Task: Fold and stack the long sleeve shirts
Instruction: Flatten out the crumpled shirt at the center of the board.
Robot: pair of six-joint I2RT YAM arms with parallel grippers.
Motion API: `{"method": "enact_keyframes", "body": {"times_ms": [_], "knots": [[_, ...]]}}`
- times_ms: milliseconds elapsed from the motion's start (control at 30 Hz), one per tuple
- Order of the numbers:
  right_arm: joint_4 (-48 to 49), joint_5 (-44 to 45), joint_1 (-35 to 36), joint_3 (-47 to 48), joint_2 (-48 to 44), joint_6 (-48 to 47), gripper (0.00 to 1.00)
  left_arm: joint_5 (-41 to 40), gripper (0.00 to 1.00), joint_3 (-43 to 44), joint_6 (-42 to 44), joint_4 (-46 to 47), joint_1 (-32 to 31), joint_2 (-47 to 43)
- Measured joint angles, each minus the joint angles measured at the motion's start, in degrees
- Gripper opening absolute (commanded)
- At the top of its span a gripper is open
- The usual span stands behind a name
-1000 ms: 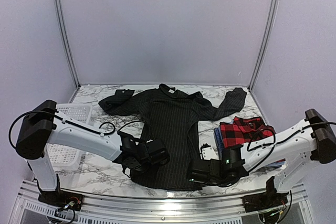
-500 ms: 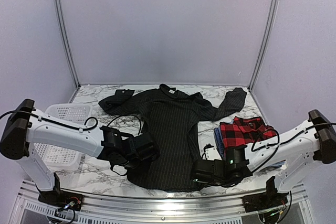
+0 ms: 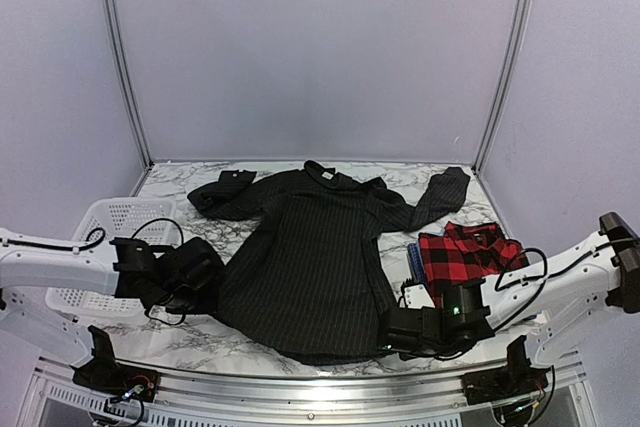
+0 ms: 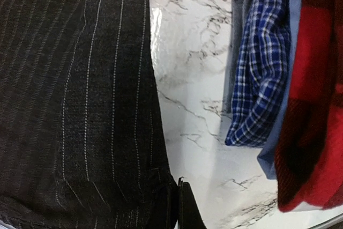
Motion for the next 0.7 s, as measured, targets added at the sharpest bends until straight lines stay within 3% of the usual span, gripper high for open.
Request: {"method": "enact_keyframes", "body": {"times_ms": [133, 367, 567, 700], "knots": [[-0.59, -1.60, 1.25, -1.66, -1.70, 0.94, 0.00, 0.98, 0.00, -6.60, -3.32, -1.86, 2.73, -7.58], [-0.52, -3.85, 4.07, -1.77, -1.29, 2.29, 0.01, 4.26, 0.14, -9.22, -6.08, -2.71, 2.78, -8.31], [-0.37, -5.79, 6.19, -1.73, -0.87, 2.60, 0.35, 6.05, 0.52, -10.01, -6.51, -5.25, 2.78, -10.40], [-1.97, -5.68, 6.58, -0.24, -1.07, 1.90, 0.51, 6.58, 0.58, -8.37, -5.86, -9.29, 2.78, -12.33]]}}
